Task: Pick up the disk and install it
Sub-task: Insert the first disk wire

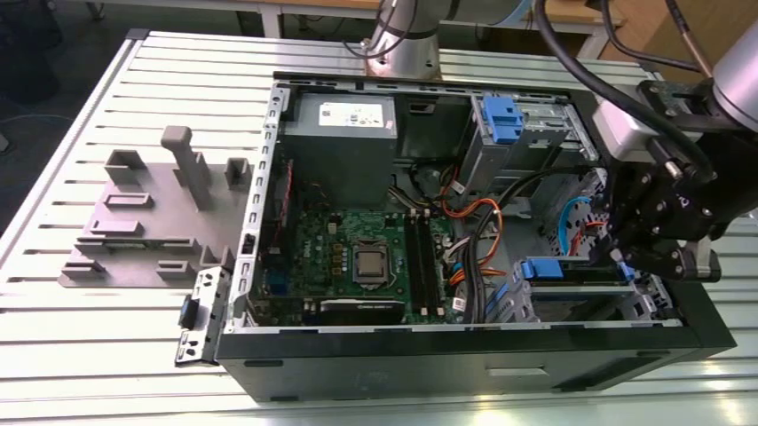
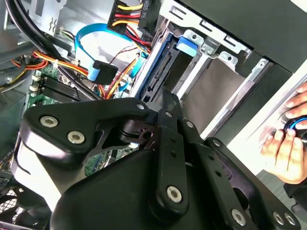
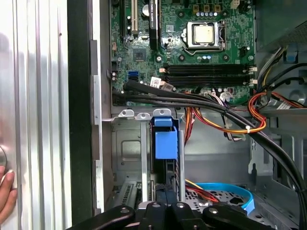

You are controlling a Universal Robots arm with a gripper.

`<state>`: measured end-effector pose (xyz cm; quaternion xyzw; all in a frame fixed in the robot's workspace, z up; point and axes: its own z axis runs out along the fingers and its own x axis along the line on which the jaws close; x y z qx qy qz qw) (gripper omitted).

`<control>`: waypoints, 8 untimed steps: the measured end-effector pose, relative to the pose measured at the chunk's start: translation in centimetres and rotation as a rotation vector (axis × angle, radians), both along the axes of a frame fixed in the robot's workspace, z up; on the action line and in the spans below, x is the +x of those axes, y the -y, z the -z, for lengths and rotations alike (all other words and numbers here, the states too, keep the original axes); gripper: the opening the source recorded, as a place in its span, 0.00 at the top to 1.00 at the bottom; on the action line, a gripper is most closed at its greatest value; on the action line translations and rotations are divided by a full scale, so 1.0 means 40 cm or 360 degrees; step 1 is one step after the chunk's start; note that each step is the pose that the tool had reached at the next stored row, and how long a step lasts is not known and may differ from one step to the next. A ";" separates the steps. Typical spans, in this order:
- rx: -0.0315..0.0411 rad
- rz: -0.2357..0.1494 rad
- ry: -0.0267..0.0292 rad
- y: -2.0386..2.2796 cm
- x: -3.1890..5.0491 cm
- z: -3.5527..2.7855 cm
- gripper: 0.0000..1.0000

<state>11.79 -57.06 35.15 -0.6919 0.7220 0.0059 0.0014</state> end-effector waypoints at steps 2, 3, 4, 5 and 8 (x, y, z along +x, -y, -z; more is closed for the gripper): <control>0.0000 0.0000 0.00000 -0.003 0.002 -0.001 0.89; -0.0001 0.0000 0.00000 -0.005 0.005 0.000 0.89; -0.0001 0.0000 -0.00001 -0.007 0.008 0.000 0.89; -0.0001 0.0000 0.00000 -0.010 0.011 0.000 0.89; -0.0001 0.0000 -0.00001 -0.019 0.025 0.000 0.89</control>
